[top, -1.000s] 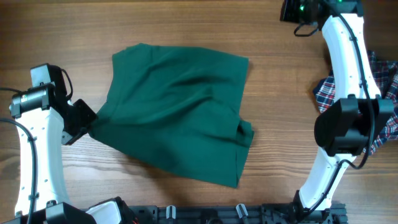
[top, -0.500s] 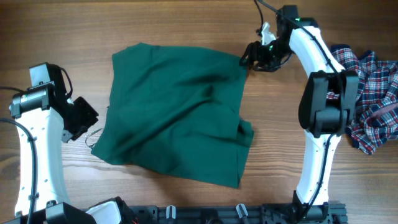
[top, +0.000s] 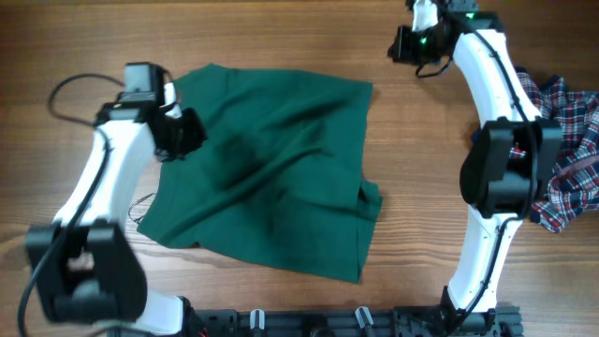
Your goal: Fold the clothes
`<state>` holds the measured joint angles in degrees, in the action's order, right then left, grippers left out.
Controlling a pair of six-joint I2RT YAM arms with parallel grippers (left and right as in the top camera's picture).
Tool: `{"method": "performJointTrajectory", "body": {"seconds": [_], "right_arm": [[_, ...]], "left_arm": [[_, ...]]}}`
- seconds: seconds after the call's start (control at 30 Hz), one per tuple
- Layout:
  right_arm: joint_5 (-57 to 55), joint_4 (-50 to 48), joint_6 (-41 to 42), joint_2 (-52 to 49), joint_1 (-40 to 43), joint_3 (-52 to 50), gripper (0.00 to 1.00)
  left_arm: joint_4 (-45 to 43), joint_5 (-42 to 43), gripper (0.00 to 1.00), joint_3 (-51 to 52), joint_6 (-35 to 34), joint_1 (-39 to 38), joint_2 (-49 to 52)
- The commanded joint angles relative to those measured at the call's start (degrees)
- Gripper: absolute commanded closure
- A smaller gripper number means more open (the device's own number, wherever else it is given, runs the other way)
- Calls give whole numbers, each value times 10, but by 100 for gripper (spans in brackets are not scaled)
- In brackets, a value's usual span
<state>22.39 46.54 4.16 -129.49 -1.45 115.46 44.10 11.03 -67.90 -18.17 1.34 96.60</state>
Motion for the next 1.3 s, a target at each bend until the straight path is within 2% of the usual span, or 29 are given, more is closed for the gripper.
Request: {"method": "performJointTrajectory", "body": {"seconds": [0.0, 0.03, 0.07, 0.1, 0.27, 0.37, 0.47, 0.53, 0.57, 0.63, 0.87, 1.0, 1.13, 1.17, 1.2, 1.23, 1.27], "right_arm": [[-19, 21, -12, 15, -5, 12, 95], [-19, 37, -12, 15, -6, 10, 59], [-18, 49, -10, 15, -5, -3, 44], [-18, 53, -8, 14, -6, -16, 37], [95, 48, -5, -26, -9, -82, 33], [167, 20, -5, -58, -19, -96, 40], [133, 1, 19, -68, -44, -97, 41], [106, -11, 20, -76, -56, -99, 46], [102, -23, 21, -78, -59, -99, 56], [102, -32, 24, -77, -56, -96, 95], [80, -15, 22, -5, 27, -3, 96], [137, -81, -10, 4, 22, 5, 96], [131, -185, 69, 4, 3, 5, 96], [129, -190, 88, 4, 3, 5, 90], [122, -176, 93, 4, 3, 5, 68], [92, -128, 78, 4, 6, 5, 34], [73, -89, 54, 4, 9, 5, 20]], "left_arm": [[-35, -9, 89, -6, 13, -11, 74], [-40, -21, 89, -6, 13, -11, 93], [-43, -33, 89, -6, 13, -11, 110], [-47, -39, 89, -6, 15, -11, 122], [-58, -45, 88, -6, 15, -11, 139], [-57, -44, 87, -6, 14, -11, 139], [-54, -44, 87, -6, 14, -11, 139], [-53, -44, 88, -6, 14, -11, 139], [-51, -44, 88, -6, 15, -11, 139], [-49, -44, 88, -6, 15, -11, 139], [-47, -44, 88, -6, 15, -11, 139], [-47, -44, 89, -6, 15, -11, 139], [-47, -44, 89, -6, 15, -11, 139], [-47, -44, 89, -6, 14, -11, 139], [-47, -44, 89, -6, 14, -11, 139], [-47, -44, 89, -6, 14, -11, 139], [-47, -44, 89, -6, 15, -11, 139]]}}
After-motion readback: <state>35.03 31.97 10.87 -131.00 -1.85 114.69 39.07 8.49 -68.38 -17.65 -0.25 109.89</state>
